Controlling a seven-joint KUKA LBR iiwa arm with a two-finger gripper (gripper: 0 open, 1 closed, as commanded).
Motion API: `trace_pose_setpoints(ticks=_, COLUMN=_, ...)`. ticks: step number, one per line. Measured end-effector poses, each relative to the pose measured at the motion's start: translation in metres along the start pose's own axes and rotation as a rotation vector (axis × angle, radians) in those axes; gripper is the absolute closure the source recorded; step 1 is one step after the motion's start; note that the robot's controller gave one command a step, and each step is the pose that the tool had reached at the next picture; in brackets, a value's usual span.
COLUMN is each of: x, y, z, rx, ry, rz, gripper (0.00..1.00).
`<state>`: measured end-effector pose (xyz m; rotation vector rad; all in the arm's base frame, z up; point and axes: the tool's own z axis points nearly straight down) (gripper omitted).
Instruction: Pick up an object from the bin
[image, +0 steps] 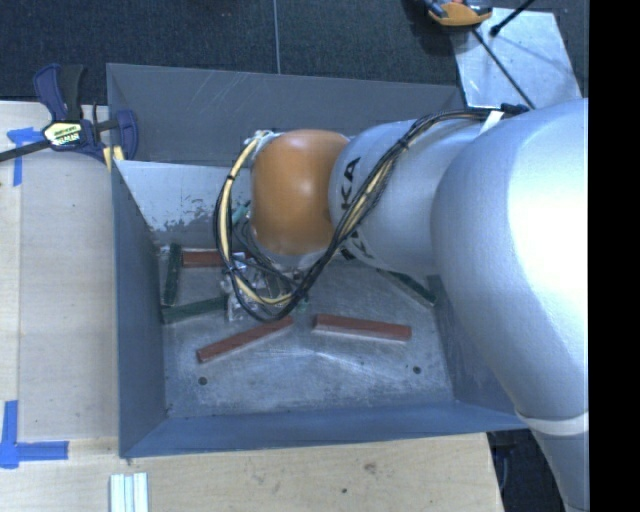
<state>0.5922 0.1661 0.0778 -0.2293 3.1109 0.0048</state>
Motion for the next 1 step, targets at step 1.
trace_pose_setpoints(ticks=1, x=0.0001, y=0.0159, z=-0.1931, rx=0.002, ry=0.021, rz=0.02, gripper=1.0)
